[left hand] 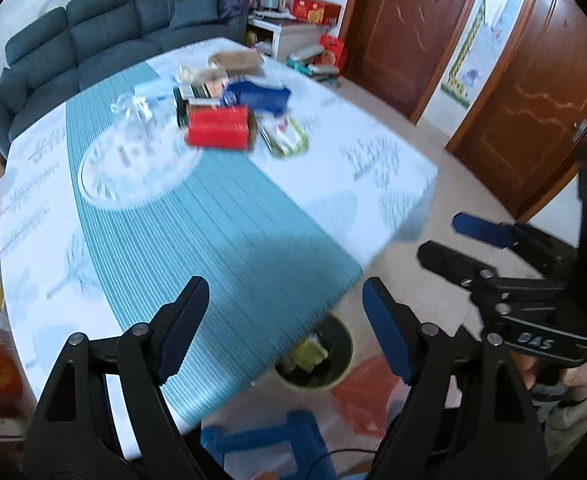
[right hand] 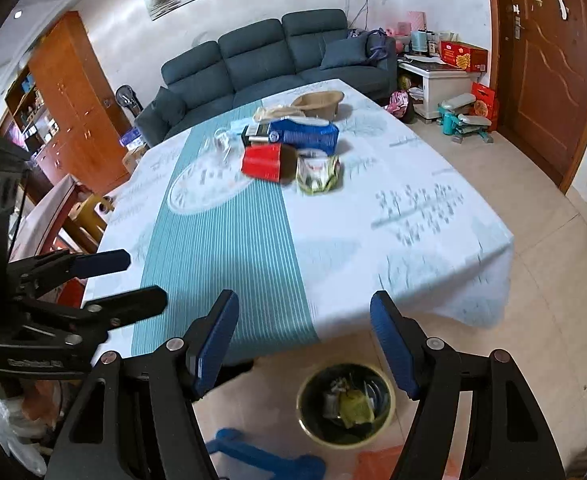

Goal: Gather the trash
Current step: 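Move both tools back over the table toward the red box, then grasp the green-white packet with the right tool while the left tool grasps the red box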

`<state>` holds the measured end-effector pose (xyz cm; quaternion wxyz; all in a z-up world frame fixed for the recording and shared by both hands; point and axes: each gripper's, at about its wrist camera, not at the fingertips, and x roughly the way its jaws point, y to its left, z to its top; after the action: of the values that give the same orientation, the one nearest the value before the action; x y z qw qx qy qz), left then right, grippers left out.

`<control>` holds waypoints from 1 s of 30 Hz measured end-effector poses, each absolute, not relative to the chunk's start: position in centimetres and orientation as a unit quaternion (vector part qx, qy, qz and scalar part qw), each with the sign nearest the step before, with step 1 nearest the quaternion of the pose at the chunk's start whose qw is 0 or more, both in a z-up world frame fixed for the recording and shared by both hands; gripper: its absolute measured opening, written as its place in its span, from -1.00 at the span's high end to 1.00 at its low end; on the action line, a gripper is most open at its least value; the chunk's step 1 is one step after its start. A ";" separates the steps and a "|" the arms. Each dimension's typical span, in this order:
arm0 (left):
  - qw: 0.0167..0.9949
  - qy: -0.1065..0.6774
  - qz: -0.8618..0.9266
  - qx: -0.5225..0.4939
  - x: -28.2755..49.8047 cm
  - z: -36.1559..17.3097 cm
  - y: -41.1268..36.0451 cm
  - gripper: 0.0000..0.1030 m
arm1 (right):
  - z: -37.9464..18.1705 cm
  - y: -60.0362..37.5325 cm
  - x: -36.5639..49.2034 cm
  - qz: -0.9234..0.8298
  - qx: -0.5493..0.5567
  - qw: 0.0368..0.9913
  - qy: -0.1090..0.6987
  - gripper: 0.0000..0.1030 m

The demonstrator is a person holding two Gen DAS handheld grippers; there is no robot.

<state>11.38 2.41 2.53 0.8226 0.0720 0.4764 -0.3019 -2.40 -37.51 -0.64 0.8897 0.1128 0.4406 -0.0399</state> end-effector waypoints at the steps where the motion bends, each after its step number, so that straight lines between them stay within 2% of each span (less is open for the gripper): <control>1: 0.823 0.474 -0.305 0.065 12.4 2.9 2.5 -0.49 | -0.8 -37.5 -1.2 -0.042 0.109 0.889 0.443 -0.35; 7: 0.828 0.467 -0.305 0.059 18.9 3.4 3.5 -0.49 | -2.3 -38.4 6.2 -0.047 0.108 0.884 0.453 -0.35; 16: 0.825 0.489 -0.283 0.013 28.1 0.9 4.5 -0.49 | -8.1 -40.4 18.4 -0.058 0.110 0.863 0.489 -0.35; 24: 0.808 0.524 -0.268 -0.031 32.9 -1.7 4.2 -0.49 | -11.8 -41.2 23.3 -0.062 0.102 0.848 0.516 -0.34; 27: 0.799 0.536 -0.267 -0.049 34.0 -2.3 3.7 -0.49 | -12.2 -41.4 23.5 -0.062 0.104 0.851 0.510 -0.06; 30: 0.793 0.545 -0.263 -0.069 34.9 -2.7 2.9 -0.49 | -12.3 -41.8 23.6 -0.054 0.116 0.856 0.502 0.13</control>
<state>34.91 2.91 -2.68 0.7931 -0.0689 0.5451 -0.2630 23.62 -41.82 -12.34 0.8555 0.1158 0.5018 -0.0537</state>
